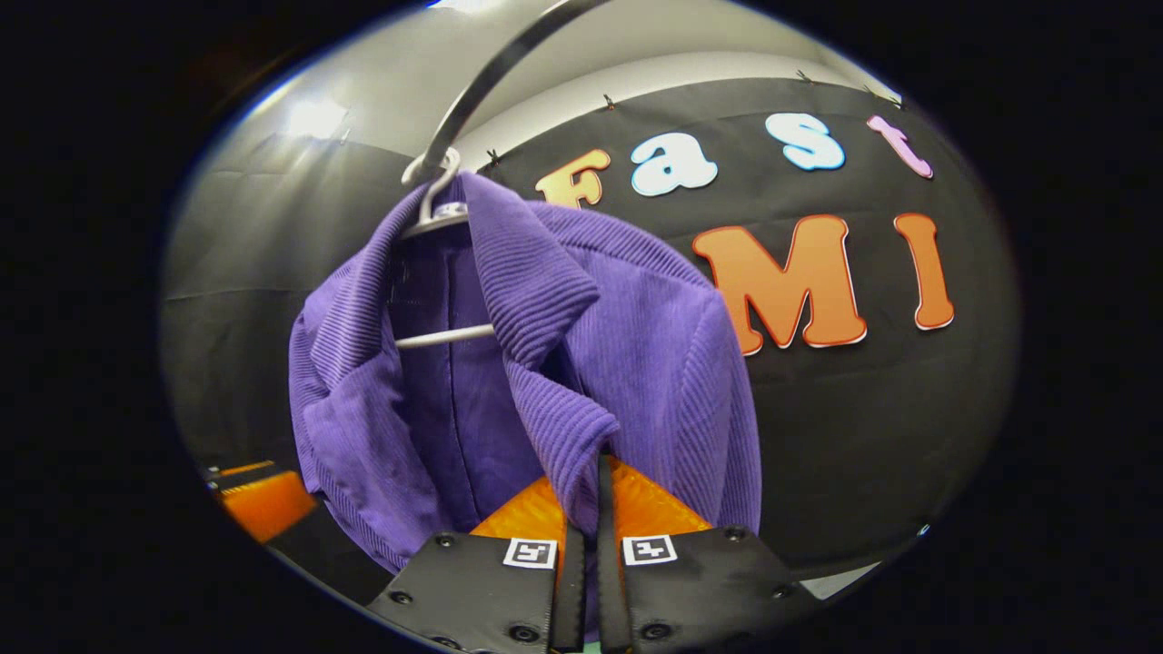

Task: Grasp the clothes on the hanger with both hands and then place them into the laundry hamper below.

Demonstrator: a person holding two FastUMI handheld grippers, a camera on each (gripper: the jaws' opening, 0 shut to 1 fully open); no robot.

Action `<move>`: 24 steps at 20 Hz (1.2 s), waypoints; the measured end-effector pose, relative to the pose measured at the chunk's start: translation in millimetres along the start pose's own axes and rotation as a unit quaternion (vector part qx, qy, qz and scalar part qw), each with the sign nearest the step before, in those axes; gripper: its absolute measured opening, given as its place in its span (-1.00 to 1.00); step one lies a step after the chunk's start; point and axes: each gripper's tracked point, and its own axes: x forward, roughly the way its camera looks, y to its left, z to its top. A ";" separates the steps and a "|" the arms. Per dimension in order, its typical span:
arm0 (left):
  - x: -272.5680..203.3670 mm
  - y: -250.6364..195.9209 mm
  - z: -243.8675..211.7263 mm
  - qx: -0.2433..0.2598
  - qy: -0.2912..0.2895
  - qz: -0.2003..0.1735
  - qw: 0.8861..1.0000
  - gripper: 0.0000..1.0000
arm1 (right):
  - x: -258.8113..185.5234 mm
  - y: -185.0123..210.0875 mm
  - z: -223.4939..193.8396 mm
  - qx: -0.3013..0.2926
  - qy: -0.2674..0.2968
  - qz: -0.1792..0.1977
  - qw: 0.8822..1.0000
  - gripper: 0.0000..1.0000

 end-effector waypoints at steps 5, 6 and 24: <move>38.3 -19.9 -22.5 0.014 -0.001 0.023 1.000 0.92 | -29.0 -7.3 31.9 -0.006 -0.021 0.008 1.000 -0.73; 44.2 -33.9 -27.4 0.004 0.000 0.009 1.000 0.92 | -31.6 -9.6 34.3 -0.010 -0.022 0.010 1.000 -0.73; 12.2 15.4 88.4 0.213 -0.159 0.065 0.962 -0.93 | -58.3 -37.9 78.8 -0.113 -0.113 -0.080 0.984 -0.74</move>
